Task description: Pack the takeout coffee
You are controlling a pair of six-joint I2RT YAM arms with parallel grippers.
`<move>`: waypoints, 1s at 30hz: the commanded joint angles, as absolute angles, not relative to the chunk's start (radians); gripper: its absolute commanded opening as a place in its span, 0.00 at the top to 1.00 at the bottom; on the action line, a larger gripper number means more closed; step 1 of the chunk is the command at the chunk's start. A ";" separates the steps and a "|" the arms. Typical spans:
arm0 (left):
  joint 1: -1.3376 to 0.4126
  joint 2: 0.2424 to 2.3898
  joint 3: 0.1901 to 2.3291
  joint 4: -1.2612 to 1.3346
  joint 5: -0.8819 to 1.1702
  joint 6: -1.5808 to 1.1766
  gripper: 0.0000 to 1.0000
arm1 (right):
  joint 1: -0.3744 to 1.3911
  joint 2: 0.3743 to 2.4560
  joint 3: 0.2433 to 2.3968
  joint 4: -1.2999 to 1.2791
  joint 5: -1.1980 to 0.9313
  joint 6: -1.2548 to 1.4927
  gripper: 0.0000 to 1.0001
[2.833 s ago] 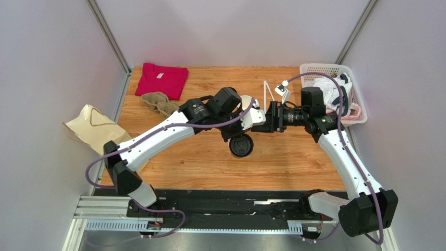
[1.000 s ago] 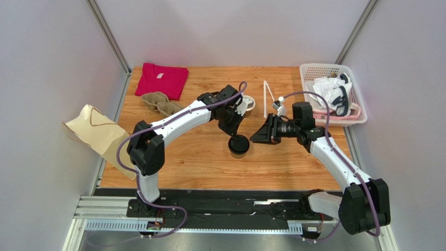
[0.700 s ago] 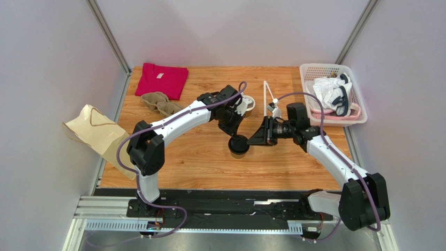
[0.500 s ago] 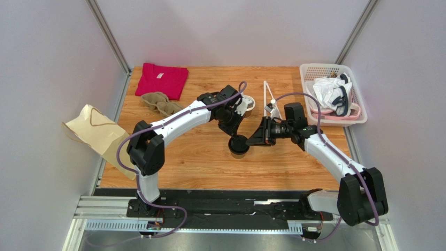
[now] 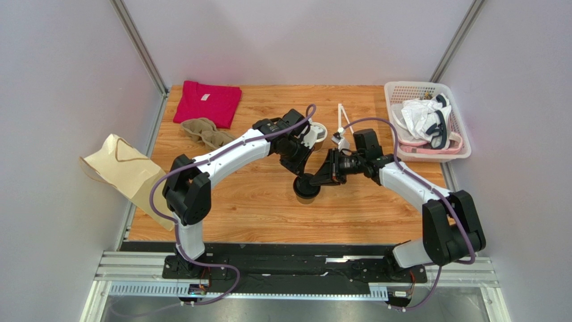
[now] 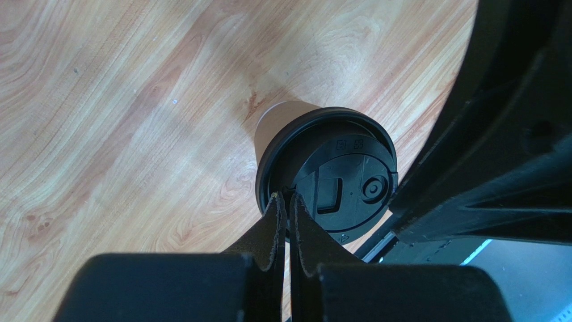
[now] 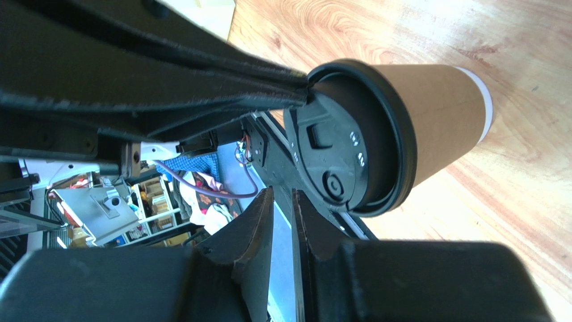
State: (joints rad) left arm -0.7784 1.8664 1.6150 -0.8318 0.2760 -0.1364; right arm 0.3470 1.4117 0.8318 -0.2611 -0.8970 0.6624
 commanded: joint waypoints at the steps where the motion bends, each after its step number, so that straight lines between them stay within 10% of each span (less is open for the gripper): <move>1: -0.781 1.871 1.611 -0.830 0.299 -0.140 0.99 | 0.356 1.456 0.884 -0.225 -0.882 0.658 0.82; 19: -0.632 1.626 1.523 -0.695 0.544 -0.164 0.52 | 0.356 1.559 0.911 -0.272 -0.873 0.626 0.88; 30: -0.621 1.658 1.244 -0.326 1.123 -0.446 0.68 | 0.356 1.588 0.922 -0.288 -0.870 0.617 0.94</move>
State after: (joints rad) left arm -0.6205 1.5860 1.3426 -0.5320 0.8646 -0.2852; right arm 0.3511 1.5597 0.8894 -0.2726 -0.8955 0.6498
